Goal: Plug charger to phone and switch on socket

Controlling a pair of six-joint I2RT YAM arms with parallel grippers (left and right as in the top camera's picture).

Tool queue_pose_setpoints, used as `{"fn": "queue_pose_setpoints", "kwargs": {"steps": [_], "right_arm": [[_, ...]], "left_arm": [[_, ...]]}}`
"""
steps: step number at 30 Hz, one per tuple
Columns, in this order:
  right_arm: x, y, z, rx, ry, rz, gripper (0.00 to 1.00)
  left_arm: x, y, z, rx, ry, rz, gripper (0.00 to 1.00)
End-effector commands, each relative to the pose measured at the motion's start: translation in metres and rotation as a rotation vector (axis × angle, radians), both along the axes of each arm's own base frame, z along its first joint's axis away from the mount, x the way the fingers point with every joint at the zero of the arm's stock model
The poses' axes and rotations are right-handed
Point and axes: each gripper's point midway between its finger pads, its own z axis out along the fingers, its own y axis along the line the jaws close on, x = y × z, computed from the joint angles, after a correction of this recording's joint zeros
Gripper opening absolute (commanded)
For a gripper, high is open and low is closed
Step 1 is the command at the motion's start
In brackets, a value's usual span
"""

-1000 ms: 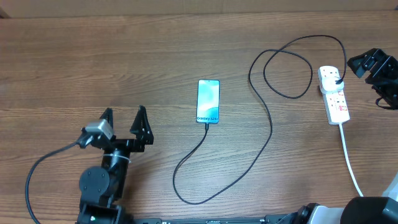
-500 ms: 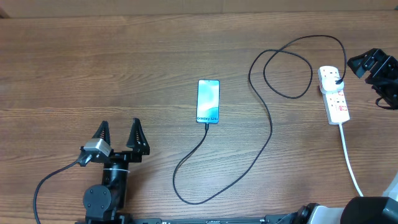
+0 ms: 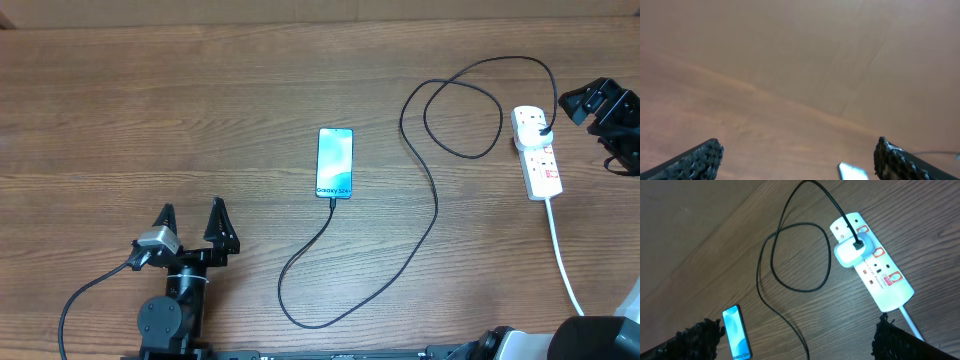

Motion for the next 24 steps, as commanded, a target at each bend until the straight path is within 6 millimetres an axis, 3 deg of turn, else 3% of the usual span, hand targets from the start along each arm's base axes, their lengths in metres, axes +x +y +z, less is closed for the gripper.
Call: {"fn": "queue_pose_setpoints", "kwargs": {"steps": [1,9,24], "right_arm": [[0.002,0.000,0.004,-0.008,-0.010,0.006,1.00],[0.002,0.000,0.004,-0.008,-0.011,0.006,1.00],[0.002,0.000,0.004,-0.008,-0.010,0.006,1.00]], "left_arm": [[-0.002,0.005,-0.007,0.008,0.021,0.023,1.00],[-0.003,0.006,-0.028,0.071,0.108,0.022,1.00],[-0.003,-0.006,-0.031,0.305,0.104,-0.053,1.00]]}}
